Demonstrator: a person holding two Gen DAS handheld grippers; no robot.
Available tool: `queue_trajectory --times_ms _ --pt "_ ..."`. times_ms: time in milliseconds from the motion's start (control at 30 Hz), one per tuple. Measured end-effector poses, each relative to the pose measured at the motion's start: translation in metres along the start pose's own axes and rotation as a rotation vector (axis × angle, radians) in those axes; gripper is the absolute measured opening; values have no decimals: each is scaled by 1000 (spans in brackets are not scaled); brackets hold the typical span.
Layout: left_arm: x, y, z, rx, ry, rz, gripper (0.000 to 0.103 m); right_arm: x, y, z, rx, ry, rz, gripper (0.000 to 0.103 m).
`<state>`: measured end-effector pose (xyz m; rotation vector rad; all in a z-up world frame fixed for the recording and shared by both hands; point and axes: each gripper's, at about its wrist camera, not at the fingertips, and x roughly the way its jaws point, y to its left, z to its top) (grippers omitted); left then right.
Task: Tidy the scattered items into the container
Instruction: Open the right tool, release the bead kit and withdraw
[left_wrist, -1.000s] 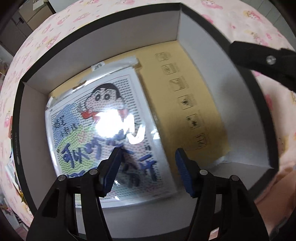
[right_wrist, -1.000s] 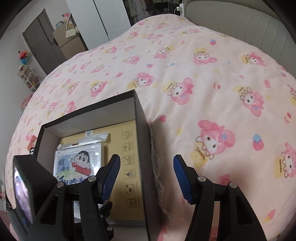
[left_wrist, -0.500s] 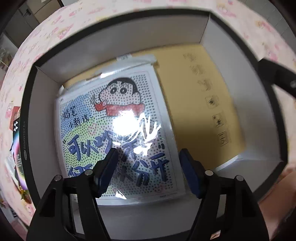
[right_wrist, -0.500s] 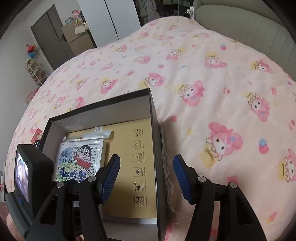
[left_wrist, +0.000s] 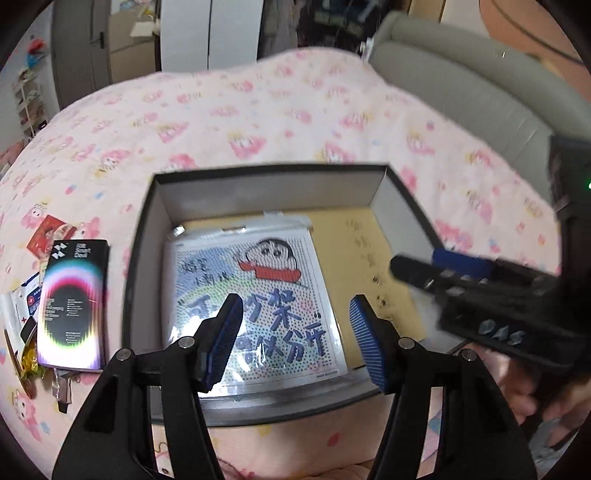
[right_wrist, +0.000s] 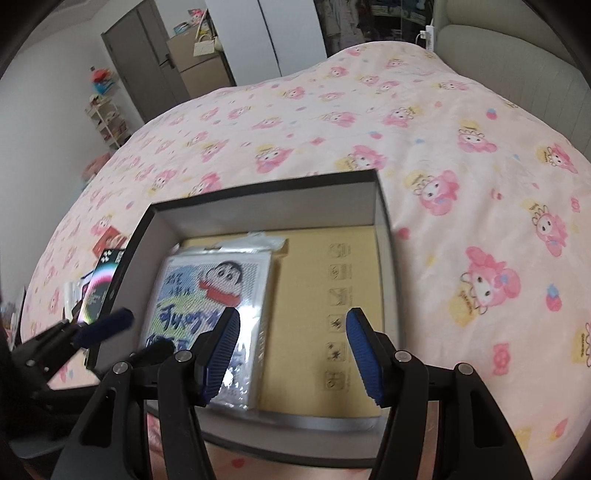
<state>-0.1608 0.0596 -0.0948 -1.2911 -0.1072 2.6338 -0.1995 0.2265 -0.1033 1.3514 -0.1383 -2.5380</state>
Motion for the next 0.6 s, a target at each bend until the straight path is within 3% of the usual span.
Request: queue_trajectory --times_ms 267,600 --pt "-56 -8 -5 16 -67 -22 60 -31 32 -15 -54 -55 -13 56" --pt "-117 9 -27 22 -112 -45 61 -83 70 -40 -67 -123 32 56"
